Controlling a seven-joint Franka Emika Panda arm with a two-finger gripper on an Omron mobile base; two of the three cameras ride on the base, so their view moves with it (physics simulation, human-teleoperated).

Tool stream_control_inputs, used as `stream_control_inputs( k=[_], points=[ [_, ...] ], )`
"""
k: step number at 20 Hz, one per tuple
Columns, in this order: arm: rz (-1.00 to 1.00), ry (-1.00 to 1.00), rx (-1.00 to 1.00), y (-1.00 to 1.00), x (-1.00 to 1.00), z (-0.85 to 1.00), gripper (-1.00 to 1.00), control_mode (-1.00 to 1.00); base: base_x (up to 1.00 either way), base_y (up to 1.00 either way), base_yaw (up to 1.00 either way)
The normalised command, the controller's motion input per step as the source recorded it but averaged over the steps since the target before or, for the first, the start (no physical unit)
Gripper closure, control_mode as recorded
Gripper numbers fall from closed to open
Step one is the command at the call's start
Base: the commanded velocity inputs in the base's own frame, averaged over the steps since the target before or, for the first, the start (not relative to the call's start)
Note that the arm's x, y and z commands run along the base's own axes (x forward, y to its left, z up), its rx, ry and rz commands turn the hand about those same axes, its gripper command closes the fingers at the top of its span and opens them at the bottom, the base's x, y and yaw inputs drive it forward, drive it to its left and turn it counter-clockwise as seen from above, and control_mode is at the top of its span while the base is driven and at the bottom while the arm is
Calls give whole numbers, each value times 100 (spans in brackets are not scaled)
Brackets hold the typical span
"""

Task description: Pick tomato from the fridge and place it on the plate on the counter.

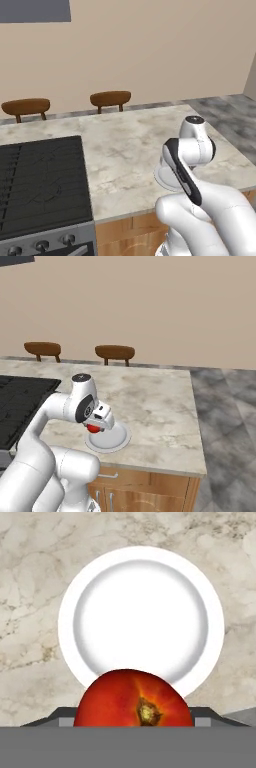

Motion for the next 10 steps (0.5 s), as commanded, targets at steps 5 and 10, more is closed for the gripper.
stream_control_inputs(
  k=[5, 10],
  points=[
    [0, 0, 0, 0, 26, -44, 100, -100, 0, 0, 0],
    [0, 0, 0, 0, 40, -43, 100, -100, 0, 0, 0]
  ],
)
